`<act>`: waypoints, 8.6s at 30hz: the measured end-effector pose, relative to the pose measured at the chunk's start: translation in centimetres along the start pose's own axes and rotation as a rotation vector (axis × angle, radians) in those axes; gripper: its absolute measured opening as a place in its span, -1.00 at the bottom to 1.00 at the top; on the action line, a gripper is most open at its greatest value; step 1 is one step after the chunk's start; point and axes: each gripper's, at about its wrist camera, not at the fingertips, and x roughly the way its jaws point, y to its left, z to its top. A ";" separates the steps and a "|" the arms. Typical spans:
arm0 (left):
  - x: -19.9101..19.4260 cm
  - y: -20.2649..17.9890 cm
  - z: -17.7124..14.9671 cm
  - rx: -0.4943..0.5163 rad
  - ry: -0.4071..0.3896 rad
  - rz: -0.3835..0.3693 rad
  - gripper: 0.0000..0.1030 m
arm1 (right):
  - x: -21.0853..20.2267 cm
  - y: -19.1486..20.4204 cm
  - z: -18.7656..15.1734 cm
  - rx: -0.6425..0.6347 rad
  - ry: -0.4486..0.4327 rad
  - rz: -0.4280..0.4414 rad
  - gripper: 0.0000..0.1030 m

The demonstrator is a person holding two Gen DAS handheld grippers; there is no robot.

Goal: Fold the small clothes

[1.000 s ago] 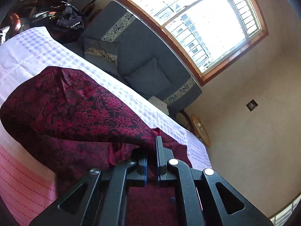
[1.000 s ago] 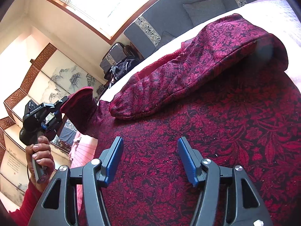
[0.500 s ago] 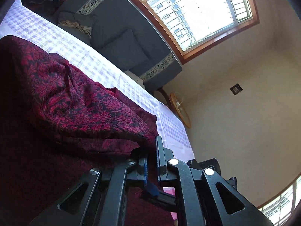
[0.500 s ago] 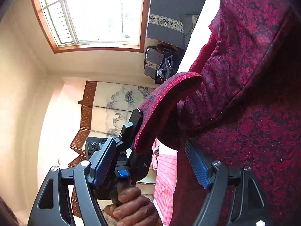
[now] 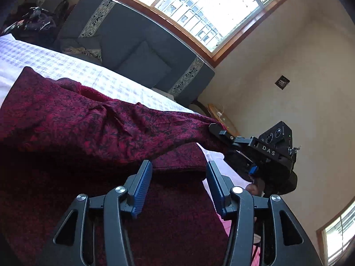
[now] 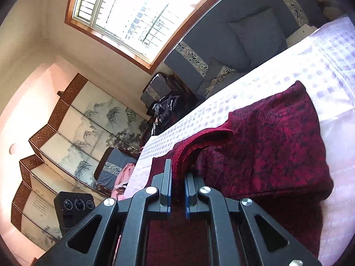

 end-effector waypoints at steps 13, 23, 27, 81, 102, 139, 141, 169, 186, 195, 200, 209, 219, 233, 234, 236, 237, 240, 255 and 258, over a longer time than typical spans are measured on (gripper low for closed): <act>-2.1 9.5 -1.3 0.014 -0.082 0.275 0.23 | 1.6 -4.7 1.5 -0.201 0.073 -0.319 -0.83; -0.8 11.2 -3.0 -0.019 -0.041 0.286 0.25 | 1.0 -5.6 1.2 -0.196 0.018 -0.360 -0.84; -0.8 12.1 -2.8 -0.063 -0.038 0.289 0.28 | 2.1 -6.6 0.6 -0.192 0.057 -0.419 -0.84; 1.1 13.6 1.0 0.075 0.023 0.492 0.33 | 4.6 -5.1 -1.0 -0.321 0.084 -0.651 -0.77; -5.6 8.3 -2.4 0.212 -0.038 0.519 0.47 | -6.8 -1.9 -4.7 -0.123 -0.035 -0.449 -0.43; -24.3 11.8 -22.1 -0.347 0.338 -0.107 0.55 | -20.2 -0.9 -29.4 0.098 0.064 -0.208 -0.53; -24.3 11.8 -22.3 -0.378 0.333 -0.127 0.55 | -20.3 -0.9 -29.5 0.097 0.063 -0.206 -0.53; -23.7 13.1 -20.1 -0.429 0.293 0.019 0.19 | -20.7 -1.5 -28.6 0.166 0.061 -0.138 -0.43; -22.5 11.8 -20.0 -0.351 0.392 -0.037 0.22 | -20.1 -0.8 -28.4 0.139 0.078 -0.129 -0.25; -20.4 12.2 -20.3 -0.427 0.455 -0.165 0.22 | -19.8 -0.3 -28.4 0.125 0.075 -0.120 -0.08; -20.9 12.4 -20.4 -0.486 0.348 -0.154 0.22 | -19.7 -0.2 -28.3 0.134 0.078 -0.117 -0.05; -19.8 10.8 -20.7 -0.347 0.416 -0.041 -0.70 | -19.4 0.0 -28.4 0.113 0.085 -0.133 -0.03; -22.0 8.6 -20.4 -0.251 0.272 0.012 -0.79 | -19.6 -2.1 -28.4 0.219 0.093 -0.157 -0.83; -24.3 9.0 -20.9 -0.249 0.161 -0.020 -0.80 | -21.6 -2.1 -29.3 0.286 0.032 -0.039 -0.84; -24.4 9.1 -20.9 -0.249 0.154 -0.019 -0.80 | -21.7 -1.9 -29.3 0.284 0.030 -0.035 -0.84; -24.8 9.0 -20.9 -0.250 0.129 -0.038 -0.80 | -21.9 -1.5 -29.3 0.281 0.026 -0.026 -0.84; -25.0 8.8 -20.8 -0.244 0.127 -0.044 -0.80 | -22.1 -1.4 -29.3 0.284 0.023 -0.020 -0.84; -25.3 8.3 -20.5 -0.209 0.118 -0.048 -0.80 | -22.7 -0.6 -29.6 0.285 0.012 0.012 -0.84; -30.9 7.0 -23.9 -0.120 0.197 -0.146 -0.80 | -25.1 0.7 -33.4 0.337 0.022 0.022 -0.84; -31.9 6.5 -23.6 -0.111 0.179 -0.166 -0.80 | -25.7 1.0 -33.2 0.335 0.009 0.021 -0.84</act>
